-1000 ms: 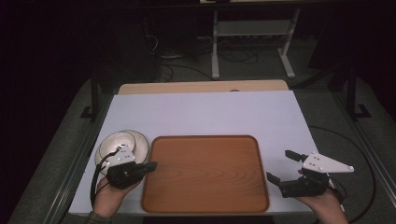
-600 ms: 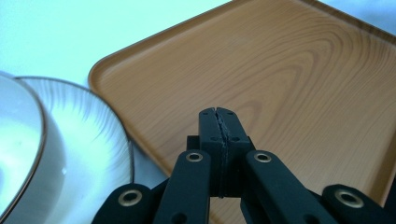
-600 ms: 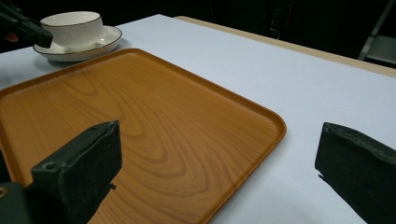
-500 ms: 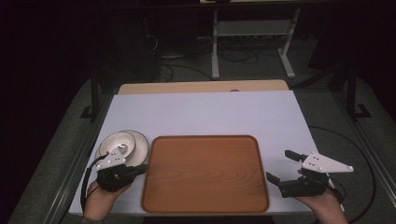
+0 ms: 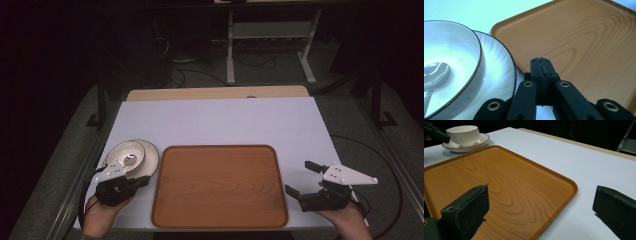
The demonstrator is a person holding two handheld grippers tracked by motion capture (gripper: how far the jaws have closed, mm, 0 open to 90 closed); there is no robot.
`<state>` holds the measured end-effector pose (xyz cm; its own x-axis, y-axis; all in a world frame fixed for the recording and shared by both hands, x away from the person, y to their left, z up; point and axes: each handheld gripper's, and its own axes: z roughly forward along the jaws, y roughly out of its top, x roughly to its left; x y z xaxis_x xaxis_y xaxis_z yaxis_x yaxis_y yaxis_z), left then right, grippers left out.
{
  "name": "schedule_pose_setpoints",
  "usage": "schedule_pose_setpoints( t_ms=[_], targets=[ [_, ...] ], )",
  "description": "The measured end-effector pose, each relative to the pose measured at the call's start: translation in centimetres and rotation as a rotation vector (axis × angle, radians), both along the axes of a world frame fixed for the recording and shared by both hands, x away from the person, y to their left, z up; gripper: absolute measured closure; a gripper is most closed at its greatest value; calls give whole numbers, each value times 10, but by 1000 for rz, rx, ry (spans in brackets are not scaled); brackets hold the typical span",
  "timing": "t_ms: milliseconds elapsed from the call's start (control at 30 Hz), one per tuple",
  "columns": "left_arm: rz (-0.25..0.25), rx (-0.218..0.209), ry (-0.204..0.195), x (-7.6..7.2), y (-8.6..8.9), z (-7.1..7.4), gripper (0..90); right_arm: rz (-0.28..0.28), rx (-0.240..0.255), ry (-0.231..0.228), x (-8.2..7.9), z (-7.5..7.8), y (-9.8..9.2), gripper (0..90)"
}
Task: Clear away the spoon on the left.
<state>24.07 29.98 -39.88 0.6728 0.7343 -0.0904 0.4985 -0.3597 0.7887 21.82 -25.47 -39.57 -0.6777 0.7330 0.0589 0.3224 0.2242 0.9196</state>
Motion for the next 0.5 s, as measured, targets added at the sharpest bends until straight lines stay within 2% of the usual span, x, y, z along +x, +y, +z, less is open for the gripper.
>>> schedule_pose_setpoints(
  t_ms=[500],
  targets=[
    [30,5,-10,1,12,2,897,-1,0,3,0,0,0,2]
  ],
)
